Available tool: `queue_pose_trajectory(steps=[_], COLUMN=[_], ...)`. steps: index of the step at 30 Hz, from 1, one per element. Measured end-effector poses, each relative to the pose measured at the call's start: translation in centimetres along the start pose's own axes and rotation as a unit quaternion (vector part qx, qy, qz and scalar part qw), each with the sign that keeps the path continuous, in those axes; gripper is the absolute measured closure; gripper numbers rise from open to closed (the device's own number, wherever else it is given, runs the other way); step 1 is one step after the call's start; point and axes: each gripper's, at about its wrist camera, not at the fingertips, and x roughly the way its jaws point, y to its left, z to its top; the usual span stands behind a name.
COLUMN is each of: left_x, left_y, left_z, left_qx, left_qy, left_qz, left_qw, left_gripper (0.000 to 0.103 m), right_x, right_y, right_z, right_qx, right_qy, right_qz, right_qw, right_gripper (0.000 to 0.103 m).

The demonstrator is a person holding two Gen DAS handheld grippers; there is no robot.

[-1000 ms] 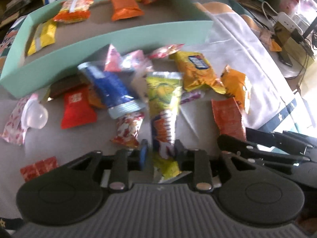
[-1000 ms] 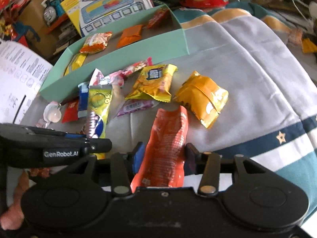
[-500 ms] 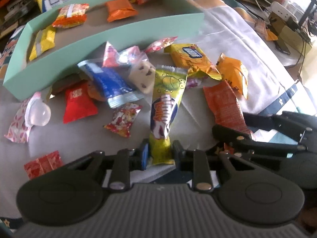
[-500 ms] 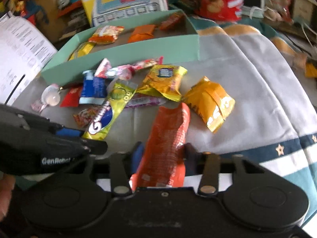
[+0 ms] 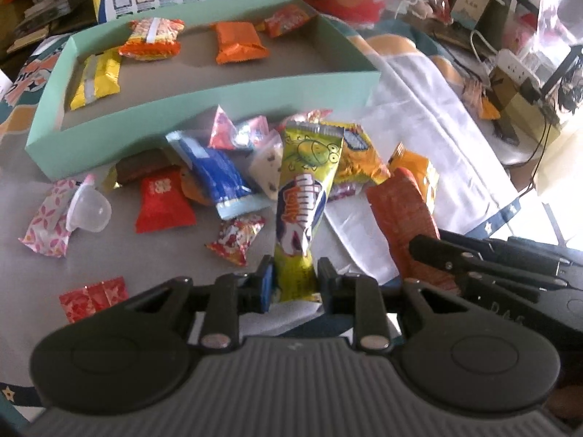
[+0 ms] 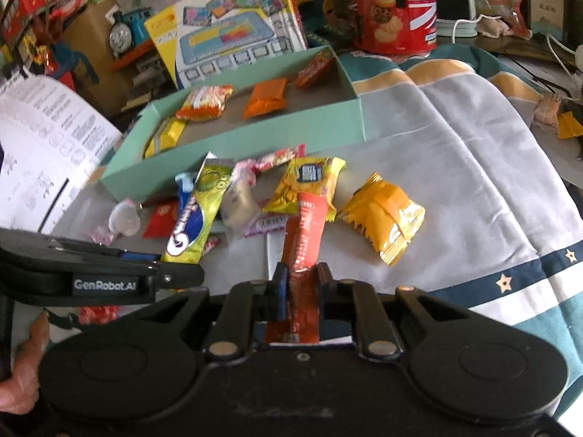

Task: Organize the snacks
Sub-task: 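Place both held snacks side by side in the box and open both grippers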

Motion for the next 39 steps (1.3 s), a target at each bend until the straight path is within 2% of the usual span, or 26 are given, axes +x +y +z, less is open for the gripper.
queue_pose_trajectory(steps=[7, 11, 15, 19, 23, 28, 34, 35, 36, 37, 39], left_x=[-1.4, -1.4, 0.1, 3.0, 6.4, 10.0, 13.2, 13.6, 13.8, 14.0, 14.0], left_y=[0.9, 1.1, 0.8, 1.4, 2.4, 3.4, 3.0, 2.8, 2.7, 2.7, 2.4], left_z=[3.0, 6.8, 10.6, 14.1, 17.0, 18.6, 19.7, 19.7, 19.8, 19.8, 19.5], left_qx=[-0.025, -0.030, -0.042, -0.075, -0.107, -0.136, -0.137, -0.133, -0.131, -0.130, -0.123], left_qy=[-0.031, -0.060, -0.070, -0.062, -0.045, -0.023, -0.003, -0.001, 0.000, 0.004, -0.004], left_qz=[-0.014, -0.008, -0.001, -0.005, -0.018, -0.033, -0.039, -0.036, -0.031, -0.028, -0.023], left_qw=[0.9991, 0.9977, 0.9967, 0.9953, 0.9930, 0.9899, 0.9898, 0.9904, 0.9909, 0.9912, 0.9922], left_gripper=[0.078, 0.078, 0.078, 0.078, 0.078, 0.078, 0.078, 0.076, 0.061, 0.037, 0.029], right_x=[-0.8, -0.3, 1.6, 4.3, 7.9, 12.4, 15.1, 15.3, 15.3, 15.1, 14.9], right_y=[-0.7, -1.2, -1.6, -1.6, -1.4, -1.5, -1.7, -1.7, -1.8, -2.0, -2.2], right_z=[3.1, 7.1, 11.8, 16.5, 19.8, 21.6, 22.6, 22.7, 22.7, 22.6, 22.6], right_qx=[0.000, -0.008, -0.017, -0.035, -0.053, -0.068, -0.079, -0.078, -0.075, -0.070, -0.061], right_qy=[-0.028, -0.048, -0.057, -0.062, -0.049, -0.023, -0.012, -0.011, -0.014, -0.019, -0.030], right_qz=[0.003, 0.008, 0.011, 0.009, 0.006, -0.005, -0.008, -0.008, -0.010, -0.011, -0.012], right_qw=[1.000, 0.999, 0.998, 0.997, 0.997, 0.997, 0.997, 0.997, 0.997, 0.997, 0.998], right_gripper=[0.087, 0.087, 0.087, 0.087, 0.087, 0.087, 0.084, 0.082, 0.069, 0.051, 0.035])
